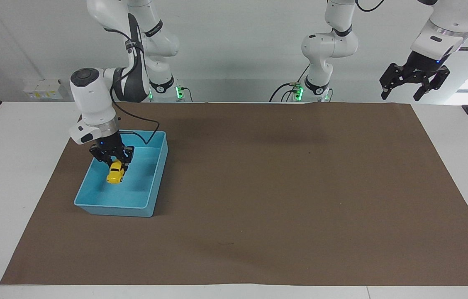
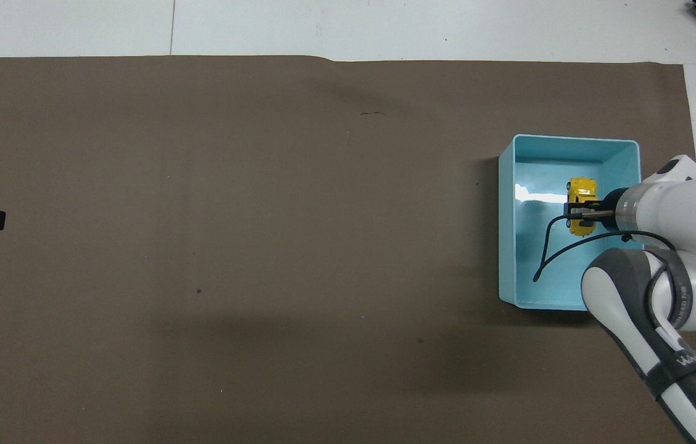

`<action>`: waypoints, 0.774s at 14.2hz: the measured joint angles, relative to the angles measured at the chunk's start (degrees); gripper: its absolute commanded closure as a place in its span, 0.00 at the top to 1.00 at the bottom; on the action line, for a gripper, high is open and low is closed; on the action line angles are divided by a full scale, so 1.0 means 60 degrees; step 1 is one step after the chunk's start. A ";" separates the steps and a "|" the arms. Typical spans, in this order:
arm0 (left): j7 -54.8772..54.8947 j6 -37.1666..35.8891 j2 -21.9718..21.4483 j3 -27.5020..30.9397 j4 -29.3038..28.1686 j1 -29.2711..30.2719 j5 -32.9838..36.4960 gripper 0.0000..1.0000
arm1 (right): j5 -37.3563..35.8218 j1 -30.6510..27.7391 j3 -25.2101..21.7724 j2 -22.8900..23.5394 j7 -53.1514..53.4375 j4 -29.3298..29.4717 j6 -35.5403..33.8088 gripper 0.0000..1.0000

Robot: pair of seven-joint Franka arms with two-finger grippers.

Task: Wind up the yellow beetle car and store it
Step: 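Lower the car into the bin and open the right gripper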

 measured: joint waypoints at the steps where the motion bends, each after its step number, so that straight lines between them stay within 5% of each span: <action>1: 0.0000 0.0000 0.0000 0.0000 0.0000 0.0000 0.0000 1.00 | 0.0000 0.0000 0.0000 0.0000 -0.0160 -0.0162 0.0139 0.00; 11: 0.0000 -0.0001 0.0000 0.0000 0.0000 0.0000 0.0000 1.00 | 0.0880 0.0035 0.0001 0.0005 -0.1251 -0.0602 0.0187 0.00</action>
